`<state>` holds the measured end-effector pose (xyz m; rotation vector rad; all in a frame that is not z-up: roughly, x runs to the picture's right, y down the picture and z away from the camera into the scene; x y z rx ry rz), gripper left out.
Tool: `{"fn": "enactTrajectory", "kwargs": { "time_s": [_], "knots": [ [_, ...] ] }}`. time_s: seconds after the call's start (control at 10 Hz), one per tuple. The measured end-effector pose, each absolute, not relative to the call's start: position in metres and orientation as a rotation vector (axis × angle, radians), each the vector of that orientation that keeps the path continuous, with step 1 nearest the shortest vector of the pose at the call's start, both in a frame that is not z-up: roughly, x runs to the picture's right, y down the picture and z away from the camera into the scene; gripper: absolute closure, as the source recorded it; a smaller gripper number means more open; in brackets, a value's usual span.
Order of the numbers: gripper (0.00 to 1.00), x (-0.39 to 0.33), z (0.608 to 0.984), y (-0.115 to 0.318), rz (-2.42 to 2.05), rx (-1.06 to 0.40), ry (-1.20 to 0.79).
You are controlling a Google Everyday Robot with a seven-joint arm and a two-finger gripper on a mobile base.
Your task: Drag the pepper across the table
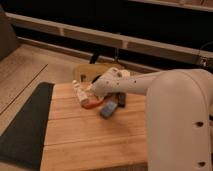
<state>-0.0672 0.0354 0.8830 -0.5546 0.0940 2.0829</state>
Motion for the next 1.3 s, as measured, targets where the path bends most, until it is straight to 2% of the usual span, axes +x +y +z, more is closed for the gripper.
{"fn": "enactTrajectory", "kwargs": {
  "time_s": [1.3],
  "knots": [
    [0.35,-0.105,0.931,0.083,2.069,-0.659,0.27]
  ]
}}
